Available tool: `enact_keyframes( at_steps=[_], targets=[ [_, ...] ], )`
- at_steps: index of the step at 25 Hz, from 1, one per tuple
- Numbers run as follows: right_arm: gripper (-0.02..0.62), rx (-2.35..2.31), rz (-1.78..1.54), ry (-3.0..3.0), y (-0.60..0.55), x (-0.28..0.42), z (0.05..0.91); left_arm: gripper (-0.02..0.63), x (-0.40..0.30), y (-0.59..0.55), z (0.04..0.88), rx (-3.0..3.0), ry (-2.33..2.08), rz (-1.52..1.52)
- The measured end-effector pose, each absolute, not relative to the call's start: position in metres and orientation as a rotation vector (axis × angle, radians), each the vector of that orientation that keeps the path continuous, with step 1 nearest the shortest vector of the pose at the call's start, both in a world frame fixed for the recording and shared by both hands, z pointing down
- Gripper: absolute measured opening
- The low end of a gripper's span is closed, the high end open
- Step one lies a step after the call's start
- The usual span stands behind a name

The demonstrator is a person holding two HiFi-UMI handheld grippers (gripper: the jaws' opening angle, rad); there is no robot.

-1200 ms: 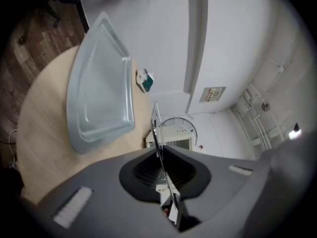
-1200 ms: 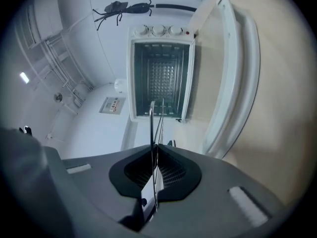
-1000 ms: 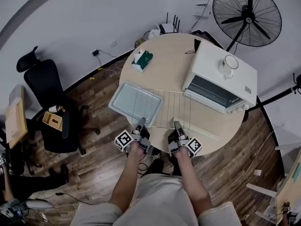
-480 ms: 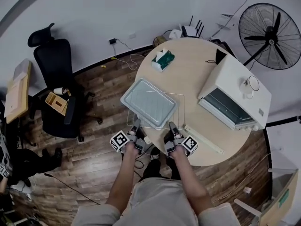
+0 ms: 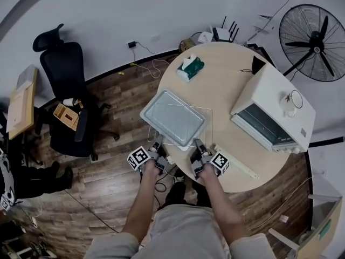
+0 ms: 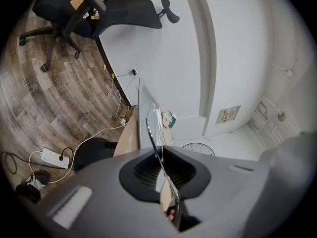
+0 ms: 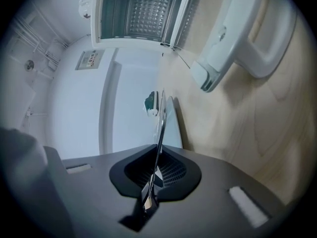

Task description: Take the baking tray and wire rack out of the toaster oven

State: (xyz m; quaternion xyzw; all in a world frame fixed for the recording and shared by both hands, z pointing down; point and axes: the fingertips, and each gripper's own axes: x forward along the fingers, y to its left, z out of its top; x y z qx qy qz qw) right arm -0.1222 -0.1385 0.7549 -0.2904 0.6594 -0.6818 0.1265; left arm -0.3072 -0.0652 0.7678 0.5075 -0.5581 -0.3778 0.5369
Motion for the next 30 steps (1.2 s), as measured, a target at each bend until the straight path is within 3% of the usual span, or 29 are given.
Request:
enact_keyframes(
  at_steps=[14,20,30],
  targets=[
    [0.012,-0.997,-2.084,2.149,-0.129,-0.126,0.783,0.064,-0.314,-0.066,0.787,1.218,-1.43,-0.638],
    [0.073,-1.122,-2.106,2.288,-0.126,-0.122,0.797,0.156,-0.322,-0.063,0.806,1.206,-1.551,-0.435],
    [0.101,-0.85,-2.411,2.28,-0.093,-0.132,0.796,0.161,-0.337,-0.073,0.81,1.192,-1.642,-0.406]
  ],
)
